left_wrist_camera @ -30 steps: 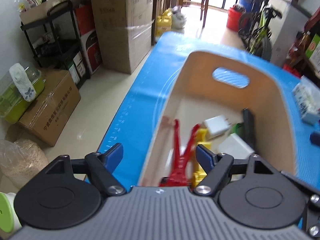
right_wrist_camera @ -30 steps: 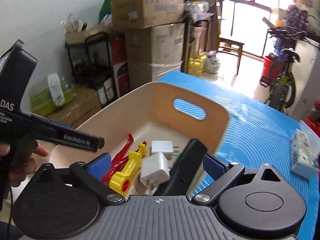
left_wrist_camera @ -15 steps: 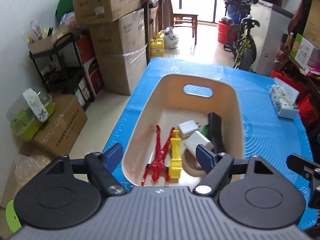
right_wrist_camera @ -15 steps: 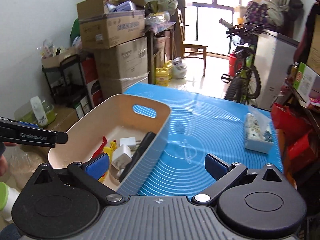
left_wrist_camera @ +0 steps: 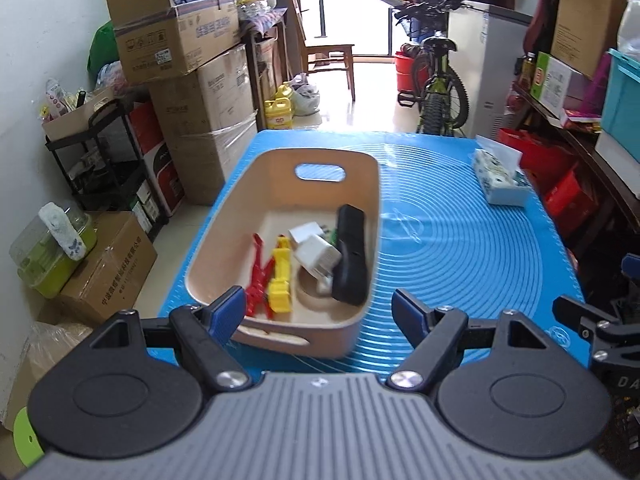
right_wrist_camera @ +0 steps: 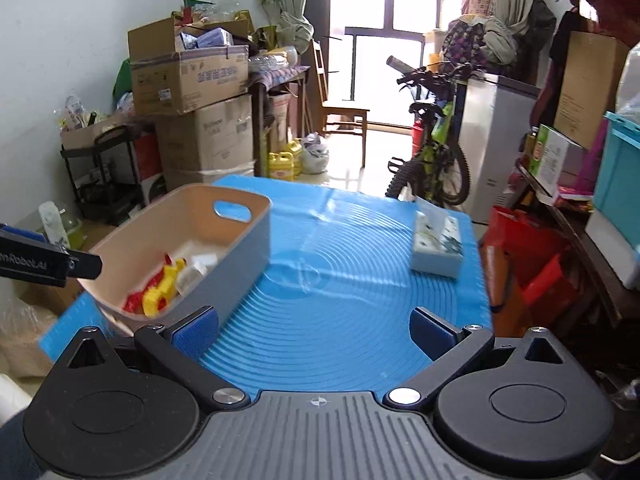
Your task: Organize rigid objects
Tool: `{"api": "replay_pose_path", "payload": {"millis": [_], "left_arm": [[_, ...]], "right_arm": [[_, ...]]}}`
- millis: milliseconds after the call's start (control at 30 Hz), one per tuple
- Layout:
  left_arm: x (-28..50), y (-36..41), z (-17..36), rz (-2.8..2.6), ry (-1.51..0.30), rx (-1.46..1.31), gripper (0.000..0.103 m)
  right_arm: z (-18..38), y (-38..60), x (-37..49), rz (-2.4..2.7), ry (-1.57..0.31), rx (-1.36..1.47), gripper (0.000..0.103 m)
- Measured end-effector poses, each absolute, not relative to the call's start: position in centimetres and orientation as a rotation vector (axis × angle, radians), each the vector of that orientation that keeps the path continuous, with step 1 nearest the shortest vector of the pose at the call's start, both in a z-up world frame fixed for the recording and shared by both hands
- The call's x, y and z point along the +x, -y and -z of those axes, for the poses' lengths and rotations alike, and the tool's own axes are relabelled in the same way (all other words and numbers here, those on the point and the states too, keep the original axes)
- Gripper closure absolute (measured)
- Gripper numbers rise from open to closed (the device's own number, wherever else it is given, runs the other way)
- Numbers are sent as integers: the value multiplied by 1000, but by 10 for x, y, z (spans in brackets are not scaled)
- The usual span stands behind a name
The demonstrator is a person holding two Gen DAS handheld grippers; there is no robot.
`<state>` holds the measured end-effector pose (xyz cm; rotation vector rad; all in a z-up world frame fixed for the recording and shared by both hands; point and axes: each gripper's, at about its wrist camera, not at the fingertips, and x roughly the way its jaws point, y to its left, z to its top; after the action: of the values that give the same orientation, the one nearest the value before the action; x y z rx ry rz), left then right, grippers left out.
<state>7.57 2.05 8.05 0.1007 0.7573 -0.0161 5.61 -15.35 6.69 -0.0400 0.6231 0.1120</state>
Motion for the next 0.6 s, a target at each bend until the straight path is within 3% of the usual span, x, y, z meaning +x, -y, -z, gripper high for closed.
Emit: {"api": "replay_pose_path", "payload": {"millis": [600], "left_arm": [[-2, 34, -36, 70, -758, 120, 23]], "right_arm": [[-33, 198, -41, -64, -626, 39, 3]]}}
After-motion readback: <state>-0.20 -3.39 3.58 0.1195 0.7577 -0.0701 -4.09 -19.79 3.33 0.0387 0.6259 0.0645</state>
